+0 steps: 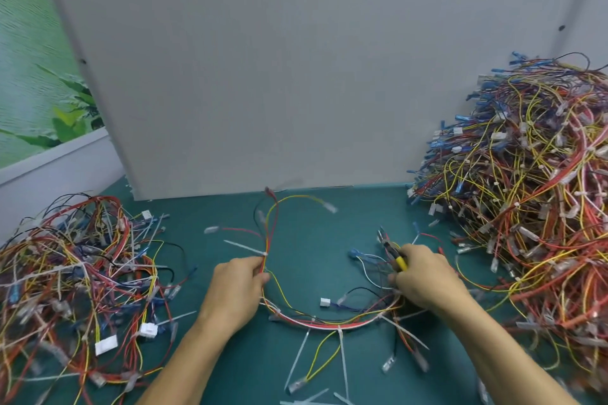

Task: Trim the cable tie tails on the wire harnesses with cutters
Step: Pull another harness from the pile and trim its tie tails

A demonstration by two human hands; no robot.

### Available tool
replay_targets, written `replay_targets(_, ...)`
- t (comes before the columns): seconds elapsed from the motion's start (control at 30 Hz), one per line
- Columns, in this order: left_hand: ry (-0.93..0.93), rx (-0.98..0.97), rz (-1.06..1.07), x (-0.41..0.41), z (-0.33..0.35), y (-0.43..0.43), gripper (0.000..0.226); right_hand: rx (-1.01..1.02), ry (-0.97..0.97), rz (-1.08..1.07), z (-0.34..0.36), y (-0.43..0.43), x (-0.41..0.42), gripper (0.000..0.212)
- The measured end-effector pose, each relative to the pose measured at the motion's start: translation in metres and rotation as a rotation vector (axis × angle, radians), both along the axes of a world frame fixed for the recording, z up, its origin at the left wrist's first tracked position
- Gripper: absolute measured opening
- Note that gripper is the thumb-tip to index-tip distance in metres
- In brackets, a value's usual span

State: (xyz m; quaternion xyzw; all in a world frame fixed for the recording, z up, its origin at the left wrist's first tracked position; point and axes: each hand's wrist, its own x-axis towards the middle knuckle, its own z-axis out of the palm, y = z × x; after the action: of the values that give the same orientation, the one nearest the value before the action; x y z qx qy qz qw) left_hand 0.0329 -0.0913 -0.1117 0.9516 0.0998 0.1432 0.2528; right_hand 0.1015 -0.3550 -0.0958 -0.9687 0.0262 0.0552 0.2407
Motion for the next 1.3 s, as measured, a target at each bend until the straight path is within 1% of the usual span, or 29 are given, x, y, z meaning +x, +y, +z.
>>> replay_targets(0.03,0.05,0.051,0.021,0.0,-0.002,0.001,0.011,0.046,0.011,0.0,0.0,-0.003,0.002,0.01)
replay_targets(0.1,0.086,0.115,0.056,0.0,-0.004,0.001,0.013,0.166,0.032,0.015,0.0,-0.009,0.005,0.01)
replay_targets(0.17,0.089,0.126,0.085,0.001,-0.005,0.0,0.013,0.321,0.06,0.041,0.004,-0.016,0.007,0.011)
replay_targets(0.2,0.085,0.116,0.094,0.001,-0.006,0.0,0.013,0.367,0.054,0.05,0.006,-0.019,0.007,0.011)
replay_targets(0.23,0.084,0.104,0.103,0.001,-0.007,0.001,0.013,0.377,0.029,0.061,0.01,-0.023,0.007,0.012)
replay_targets(0.3,0.081,0.102,0.117,0.0,-0.007,0.001,0.012,0.306,-0.077,0.089,0.017,-0.028,0.007,0.015)
replay_targets(0.37,0.046,0.175,0.14,-0.002,-0.005,-0.003,0.011,0.233,-0.163,0.147,0.025,-0.029,0.005,0.017)
replay_targets(0.4,-0.016,0.203,0.139,-0.003,-0.003,-0.006,0.012,0.216,-0.163,0.189,0.028,-0.029,0.005,0.018)
replay_targets(0.43,-0.105,0.201,0.097,-0.003,-0.001,-0.009,0.013,0.2,-0.138,0.224,0.029,-0.029,0.005,0.018)
replay_targets(0.5,-0.302,0.148,-0.091,-0.006,0.004,-0.019,0.009,0.177,-0.068,0.255,0.028,-0.032,0.005,0.016)
replay_targets(0.53,-0.357,0.132,-0.196,-0.008,0.008,-0.026,0.007,0.179,-0.049,0.249,0.027,-0.034,0.006,0.014)
replay_targets(0.63,-0.379,0.132,-0.452,-0.016,0.016,-0.046,0.012,0.182,-0.057,0.166,0.027,-0.046,0.012,0.011)
replay_targets(0.73,-0.406,0.186,-0.58,-0.023,0.022,-0.063,0.019,0.182,-0.025,0.091,0.024,-0.054,0.016,0.011)
replay_targets(0.8,-0.379,0.313,-0.643,-0.025,0.022,-0.072,0.025,0.225,0.026,0.084,0.019,-0.05,0.015,0.011)
replay_targets(0.83,-0.33,0.39,-0.664,-0.026,0.019,-0.077,0.028,0.243,0.038,0.084,0.017,-0.046,0.014,0.013)
replay_targets(0.87,-0.237,0.447,-0.668,-0.026,0.015,-0.08,0.031,0.248,0.037,0.083,0.015,-0.041,0.013,0.015)
replay_targets(0.93,-0.063,0.501,-0.631,-0.022,0.003,-0.08,0.038,0.208,0.009,0.077,0.013,-0.032,0.011,0.019)
replay_targets(1.0,0.008,0.544,-0.595,-0.018,-0.007,-0.077,0.038,0.192,0.006,0.081,0.011,-0.027,0.01,0.019)
replay_targets(1.07,0.007,0.525,-0.579,-0.014,-0.01,-0.076,0.032,0.221,0.038,0.094,0.009,-0.025,0.011,0.016)
replay_targets(1.1,-0.012,0.475,-0.581,-0.013,-0.01,-0.073,0.029,0.245,0.035,0.088,0.01,-0.025,0.011,0.015)
replay_targets(1.13,-0.061,0.375,-0.59,-0.012,-0.008,-0.071,0.028,0.272,0.004,0.07,0.012,-0.027,0.012,0.014)
replay_targets(1.2,-0.167,0.113,-0.548,-0.011,0.0,-0.064,0.023,0.293,-0.128,0.004,0.021,-0.03,0.013,0.015)
replay_targets(1.23,-0.205,0.014,-0.504,-0.011,0.005,-0.06,0.02,0.289,-0.207,-0.029,0.026,-0.032,0.013,0.016)
replay_targets(1.3,-0.267,-0.093,-0.428,-0.01,0.011,-0.053,0.02,0.287,-0.329,-0.028,0.035,-0.032,0.008,0.019)
